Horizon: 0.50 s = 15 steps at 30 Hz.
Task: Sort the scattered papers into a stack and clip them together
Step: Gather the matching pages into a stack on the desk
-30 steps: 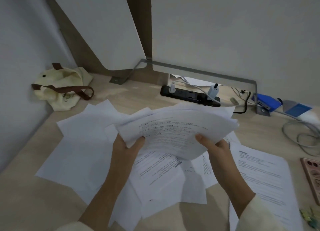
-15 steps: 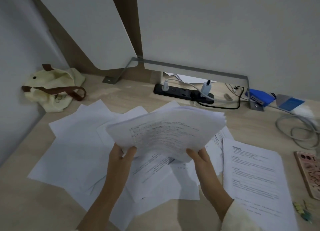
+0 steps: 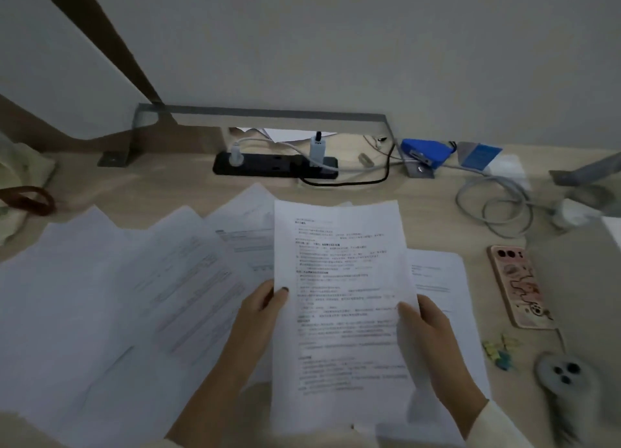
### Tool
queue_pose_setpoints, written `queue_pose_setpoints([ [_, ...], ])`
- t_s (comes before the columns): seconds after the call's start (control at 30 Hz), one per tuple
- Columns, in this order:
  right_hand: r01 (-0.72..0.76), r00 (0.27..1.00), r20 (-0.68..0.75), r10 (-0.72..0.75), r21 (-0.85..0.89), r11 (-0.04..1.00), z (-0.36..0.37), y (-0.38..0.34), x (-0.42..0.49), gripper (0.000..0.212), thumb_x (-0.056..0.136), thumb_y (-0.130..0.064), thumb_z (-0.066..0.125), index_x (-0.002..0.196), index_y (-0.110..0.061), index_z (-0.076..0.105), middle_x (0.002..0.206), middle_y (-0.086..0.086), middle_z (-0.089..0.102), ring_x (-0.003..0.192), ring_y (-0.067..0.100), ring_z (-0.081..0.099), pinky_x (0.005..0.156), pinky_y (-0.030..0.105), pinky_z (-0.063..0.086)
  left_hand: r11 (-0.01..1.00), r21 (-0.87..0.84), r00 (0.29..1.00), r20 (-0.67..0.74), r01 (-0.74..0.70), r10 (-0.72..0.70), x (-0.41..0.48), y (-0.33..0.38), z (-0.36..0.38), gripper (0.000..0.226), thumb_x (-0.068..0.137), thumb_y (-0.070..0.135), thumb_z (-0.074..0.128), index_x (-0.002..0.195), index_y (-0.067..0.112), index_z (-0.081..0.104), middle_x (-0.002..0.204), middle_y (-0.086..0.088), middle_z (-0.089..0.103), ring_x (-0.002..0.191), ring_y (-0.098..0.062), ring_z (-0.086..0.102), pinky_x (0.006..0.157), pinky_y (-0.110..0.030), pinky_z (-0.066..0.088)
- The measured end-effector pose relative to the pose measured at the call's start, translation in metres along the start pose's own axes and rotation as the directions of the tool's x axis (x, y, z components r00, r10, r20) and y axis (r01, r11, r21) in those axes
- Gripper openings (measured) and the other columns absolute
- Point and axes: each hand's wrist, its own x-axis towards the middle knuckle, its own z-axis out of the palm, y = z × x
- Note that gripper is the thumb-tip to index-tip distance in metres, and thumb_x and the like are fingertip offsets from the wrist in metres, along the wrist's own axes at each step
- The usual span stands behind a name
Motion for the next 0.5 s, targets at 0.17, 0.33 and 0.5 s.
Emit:
queue_pose_setpoints([
  [0.17, -0.117, 0.982, -0.154, 0.109, -0.045, 0.992, -0.070, 0.039, 0.012, 0.020, 0.089, -0.017, 0.049, 0.076, -0.003, 0.051, 0.079, 0.026, 0.055, 0.070, 0.026, 0.051, 0.066, 0.032, 0.037, 0.995, 0.080, 0.993, 0.092, 0.064, -0.071, 0.010, -0.019, 0.083, 0.018, 0.093, 0.018, 0.048, 0.102, 0.011, 0.063, 0.102, -0.006, 0.067, 0.091, -0.019, 0.064, 0.084, -0.035, 0.051],
  [0.33, -0.141, 0.974, -0.193, 0.119, -0.103, 0.985, -0.096, 0.058, 0.027, 0.013, 0.091, -0.013, 0.046, 0.082, -0.008, 0.054, 0.079, 0.010, 0.058, 0.072, 0.022, 0.050, 0.060, 0.028, 0.036, 0.988, 0.142, 0.996, 0.062, 0.062, -0.072, 0.019, -0.038, 0.125, 0.017, 0.092, 0.014, 0.048, 0.104, 0.014, 0.061, 0.101, 0.000, 0.066, 0.092, -0.013, 0.061, 0.077, -0.023, 0.049],
  [0.5, -0.140, 0.968, -0.233, 0.099, -0.168, 0.976, -0.098, 0.072, 0.039, 0.010, 0.092, -0.007, 0.044, 0.097, -0.006, 0.052, 0.080, 0.007, 0.057, 0.067, 0.012, 0.047, 0.055, 0.023, 0.033, 0.964, 0.255, 0.992, 0.072, 0.079, -0.101, 0.024, -0.053, 0.136, 0.022, 0.091, 0.010, 0.047, 0.105, 0.026, 0.053, 0.099, 0.012, 0.059, 0.089, -0.002, 0.056, 0.071, -0.011, 0.042],
])
